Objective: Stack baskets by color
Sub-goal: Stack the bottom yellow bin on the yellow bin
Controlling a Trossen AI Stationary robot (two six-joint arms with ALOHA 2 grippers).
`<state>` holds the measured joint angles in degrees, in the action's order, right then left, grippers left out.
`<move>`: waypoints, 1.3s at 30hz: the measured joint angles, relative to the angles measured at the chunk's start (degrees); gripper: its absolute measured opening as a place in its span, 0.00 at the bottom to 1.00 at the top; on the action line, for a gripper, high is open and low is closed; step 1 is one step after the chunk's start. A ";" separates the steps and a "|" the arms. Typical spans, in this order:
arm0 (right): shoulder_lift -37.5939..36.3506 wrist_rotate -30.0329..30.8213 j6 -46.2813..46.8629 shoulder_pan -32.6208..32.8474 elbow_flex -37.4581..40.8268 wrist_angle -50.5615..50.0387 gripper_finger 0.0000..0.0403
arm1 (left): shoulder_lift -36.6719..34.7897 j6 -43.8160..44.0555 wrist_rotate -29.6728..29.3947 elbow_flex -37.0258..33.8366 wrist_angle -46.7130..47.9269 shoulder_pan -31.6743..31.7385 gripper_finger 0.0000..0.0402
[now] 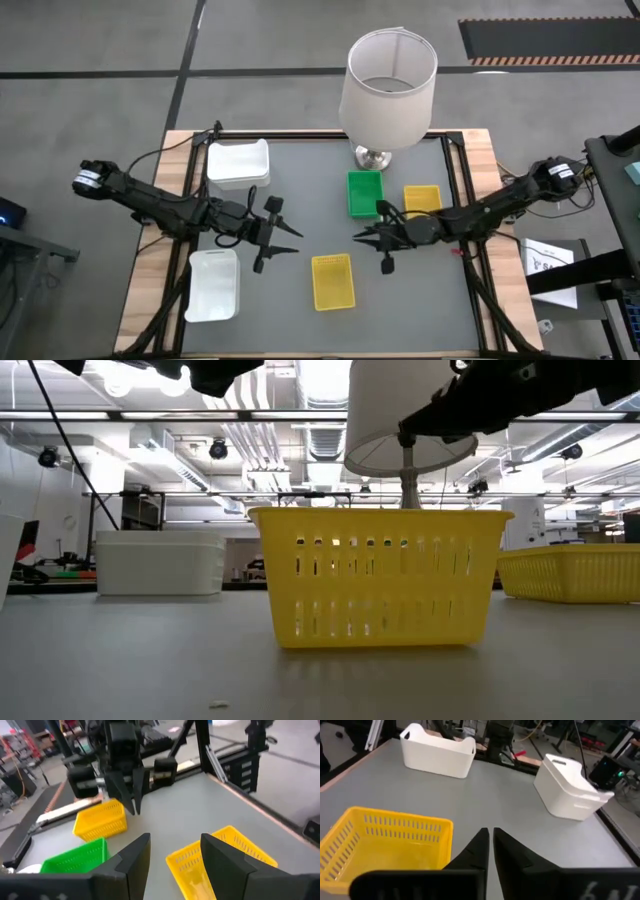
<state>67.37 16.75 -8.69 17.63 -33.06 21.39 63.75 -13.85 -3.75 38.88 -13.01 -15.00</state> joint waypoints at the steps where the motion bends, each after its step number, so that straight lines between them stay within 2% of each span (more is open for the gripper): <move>1: -0.09 0.00 0.22 0.00 0.32 -0.02 0.04 | 0.00 0.07 0.00 -0.25 -1.09 0.00 0.40; 6: -0.09 -0.07 1.64 0.48 1.24 -0.02 0.02 | 0.00 0.24 0.02 -2.72 -6.92 -0.02 0.40; 20: -0.02 -0.20 1.20 2.60 1.35 1.16 0.02 | 0.86 4.72 0.02 -2.92 -9.96 -0.04 0.40; 30: 3.04 -0.46 0.08 2.90 1.37 4.85 0.02 | 9.21 7.42 0.07 -2.23 -19.54 -0.04 0.40; 39: 9.39 -0.81 -3.61 2.86 1.29 14.96 0.02 | 16.56 16.73 0.09 -0.10 -19.55 -0.11 0.40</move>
<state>76.77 15.94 -12.29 20.49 -31.77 36.35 80.31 2.89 -3.66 38.78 -32.56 -15.11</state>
